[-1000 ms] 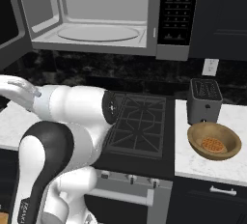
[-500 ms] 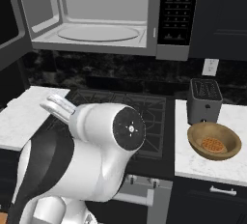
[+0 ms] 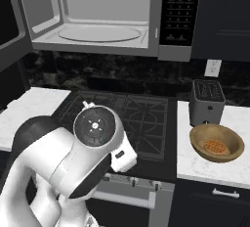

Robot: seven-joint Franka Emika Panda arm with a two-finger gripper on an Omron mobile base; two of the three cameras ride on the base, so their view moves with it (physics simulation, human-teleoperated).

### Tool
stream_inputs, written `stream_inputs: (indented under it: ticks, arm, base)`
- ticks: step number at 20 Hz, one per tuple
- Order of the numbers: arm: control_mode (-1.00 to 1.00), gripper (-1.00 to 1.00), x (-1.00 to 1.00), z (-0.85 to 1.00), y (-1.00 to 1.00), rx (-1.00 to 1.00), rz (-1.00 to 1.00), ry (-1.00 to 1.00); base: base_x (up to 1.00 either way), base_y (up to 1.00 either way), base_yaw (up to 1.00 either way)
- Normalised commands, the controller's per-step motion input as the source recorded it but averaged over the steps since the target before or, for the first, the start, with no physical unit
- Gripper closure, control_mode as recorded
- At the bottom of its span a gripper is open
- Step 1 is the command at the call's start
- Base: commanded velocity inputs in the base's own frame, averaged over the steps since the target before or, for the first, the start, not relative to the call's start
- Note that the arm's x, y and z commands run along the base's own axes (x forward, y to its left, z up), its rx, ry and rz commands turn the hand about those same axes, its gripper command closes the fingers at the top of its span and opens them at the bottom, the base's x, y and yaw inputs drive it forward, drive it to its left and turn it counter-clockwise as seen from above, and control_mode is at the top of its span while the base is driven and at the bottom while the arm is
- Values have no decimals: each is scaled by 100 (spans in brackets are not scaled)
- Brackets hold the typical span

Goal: Open the microwave, place the bowl with waffle inside the microwave, then close the microwave door and turn it on.

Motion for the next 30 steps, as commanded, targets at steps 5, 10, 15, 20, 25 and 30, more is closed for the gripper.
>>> stream_inputs:
  ticks: [5,10,15,20,25,30]
  arm:
    - [-100,-100,69,-11,-83,9,-33,48]
    - [-100,-100,39,-46,-88,8,-27,24]
    - [-100,-100,40,-66,-54,7,-27,11]
    - [-100,-100,15,-36,-66,15,-16,8]
    - [-100,-100,6,-40,-55,11,-12,0]
    - [-100,-100,49,-32,-32,3,-7,0]
  base:
    - [0,0,0]
    - [0,0,0]
    - [0,0,0]
    - [0,0,0]
    - [0,0,0]
    - [0,0,0]
